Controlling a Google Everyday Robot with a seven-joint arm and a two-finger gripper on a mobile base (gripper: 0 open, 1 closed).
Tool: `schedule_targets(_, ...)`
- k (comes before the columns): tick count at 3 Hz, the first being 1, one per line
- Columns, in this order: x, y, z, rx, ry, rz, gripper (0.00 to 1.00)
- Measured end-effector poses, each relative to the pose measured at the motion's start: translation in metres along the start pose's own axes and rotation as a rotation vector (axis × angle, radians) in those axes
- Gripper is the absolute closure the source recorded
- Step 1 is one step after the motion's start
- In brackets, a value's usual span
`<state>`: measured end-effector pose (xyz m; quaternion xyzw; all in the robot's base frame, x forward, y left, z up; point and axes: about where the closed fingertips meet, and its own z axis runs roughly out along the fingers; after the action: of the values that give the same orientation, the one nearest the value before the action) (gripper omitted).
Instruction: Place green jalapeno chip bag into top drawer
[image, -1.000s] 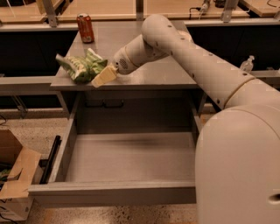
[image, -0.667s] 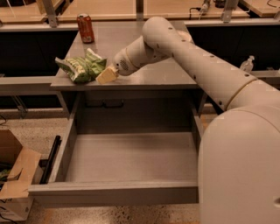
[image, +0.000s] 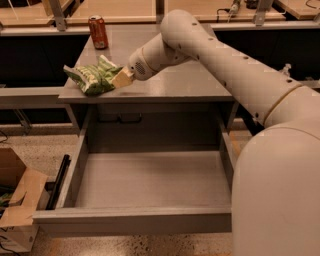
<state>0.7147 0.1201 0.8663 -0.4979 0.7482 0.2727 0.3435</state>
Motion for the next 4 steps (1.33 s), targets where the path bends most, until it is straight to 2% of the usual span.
schedule_targets(1,-0.022,0.001,-0.012,0.031,0.014,-0.061,0.70)
schedule_targets(2,-0.034,-0.010,-0.014,0.030,0.014,-0.090,0.38)
schedule_targets(3,-0.033,-0.021,-0.012,0.023,0.010,-0.085,0.15)
schedule_targets(4,-0.035,-0.029,-0.008,0.016,0.001,-0.087,0.00)
